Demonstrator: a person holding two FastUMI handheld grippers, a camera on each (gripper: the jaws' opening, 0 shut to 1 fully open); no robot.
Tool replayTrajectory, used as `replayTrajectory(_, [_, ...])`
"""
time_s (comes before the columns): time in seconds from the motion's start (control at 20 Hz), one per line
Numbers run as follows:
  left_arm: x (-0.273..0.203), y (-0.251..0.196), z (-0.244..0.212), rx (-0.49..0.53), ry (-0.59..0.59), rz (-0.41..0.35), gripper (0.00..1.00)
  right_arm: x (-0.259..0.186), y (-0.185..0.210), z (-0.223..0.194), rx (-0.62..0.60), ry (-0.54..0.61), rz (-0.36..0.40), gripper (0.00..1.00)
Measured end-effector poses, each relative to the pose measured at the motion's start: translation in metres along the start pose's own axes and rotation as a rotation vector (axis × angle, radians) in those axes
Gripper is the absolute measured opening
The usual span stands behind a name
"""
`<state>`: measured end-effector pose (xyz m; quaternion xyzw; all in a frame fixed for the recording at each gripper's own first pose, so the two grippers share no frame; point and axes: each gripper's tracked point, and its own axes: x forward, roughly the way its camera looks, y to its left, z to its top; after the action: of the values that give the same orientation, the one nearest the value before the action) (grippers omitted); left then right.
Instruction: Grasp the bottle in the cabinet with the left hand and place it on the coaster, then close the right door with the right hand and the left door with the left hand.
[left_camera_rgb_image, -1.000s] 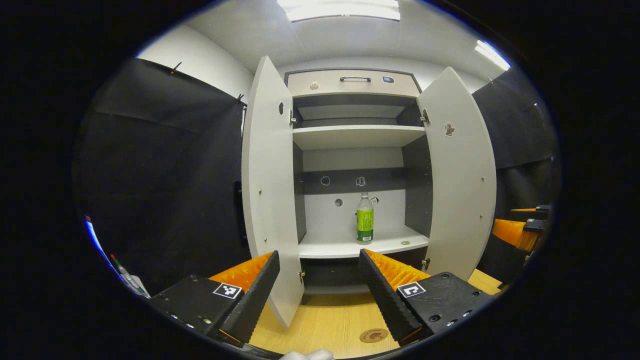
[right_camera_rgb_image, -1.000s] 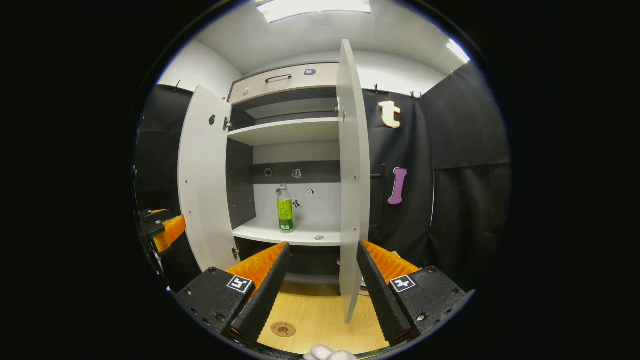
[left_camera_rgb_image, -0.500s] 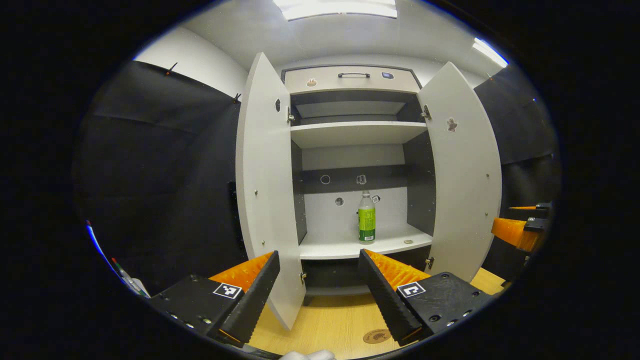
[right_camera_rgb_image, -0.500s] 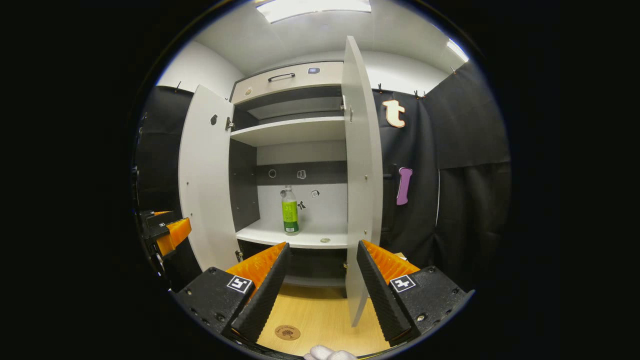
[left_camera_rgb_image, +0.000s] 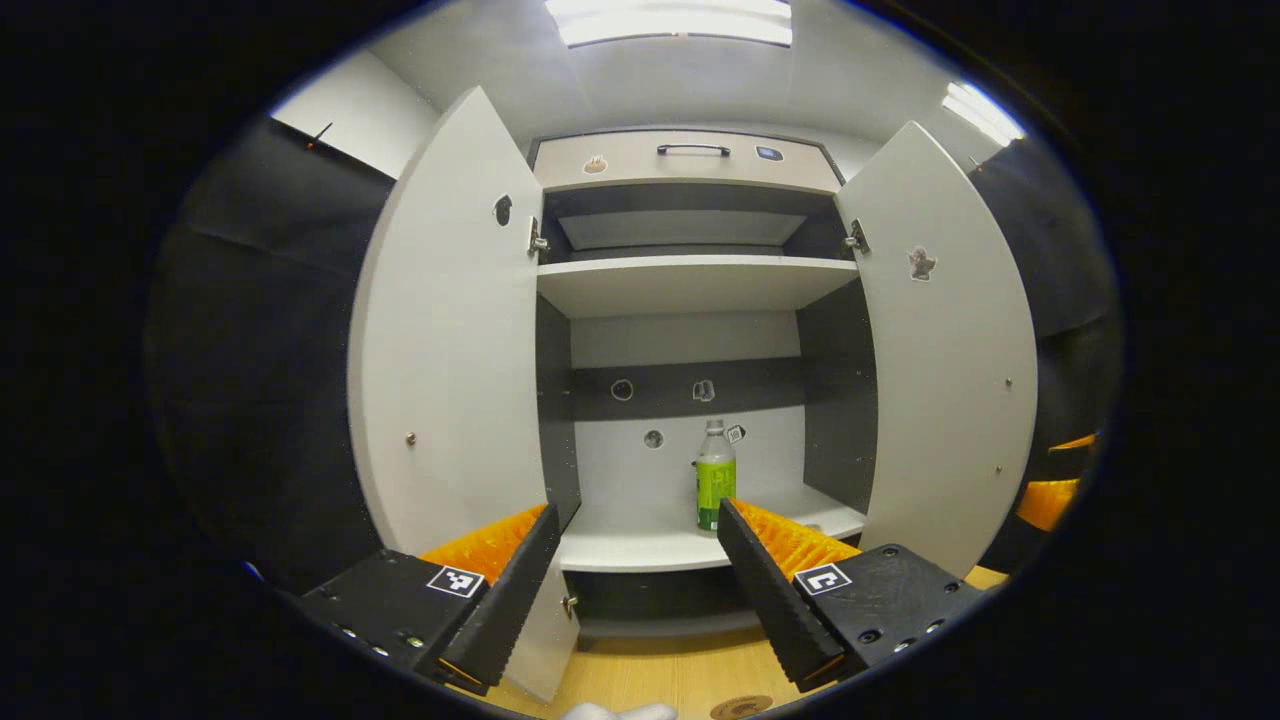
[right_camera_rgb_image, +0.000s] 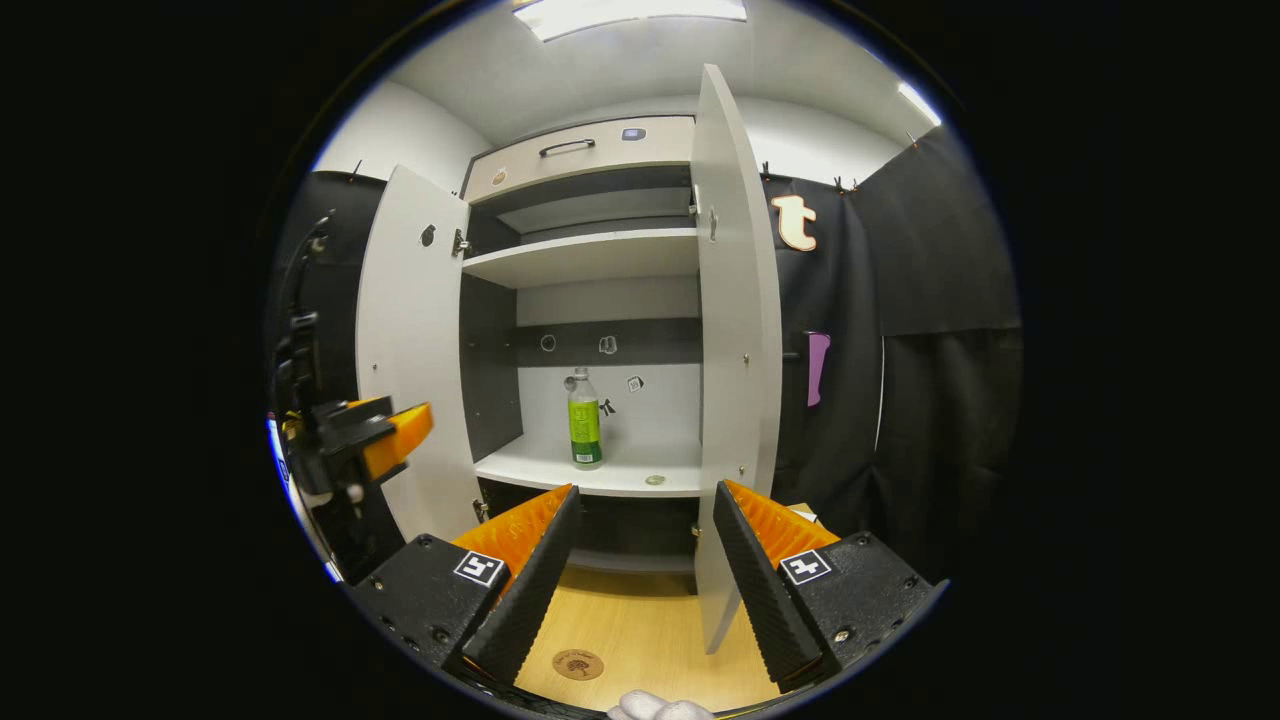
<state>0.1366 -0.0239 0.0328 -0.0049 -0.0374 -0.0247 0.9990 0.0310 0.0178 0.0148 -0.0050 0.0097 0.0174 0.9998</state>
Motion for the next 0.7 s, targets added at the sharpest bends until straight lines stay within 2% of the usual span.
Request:
replayTrajectory(0.2, [0.075,-0.032,0.014,-0.02,-0.04,-0.045,0.96,-0.002,-0.004,0.012,-0.012,-0.004,-0.03,0.82])
replayTrajectory(0.4, [0.151,-0.061,0.015,-0.017,-0.077,-0.054,0.96,-0.003,-0.004,0.014,-0.037,0.006,-0.052,0.82])
replayTrajectory(0.7, [0.24,-0.085,-0.034,-0.027,-0.01,-0.029,0.96,0.001,0.004,0.004,-0.055,0.054,-0.057,0.82])
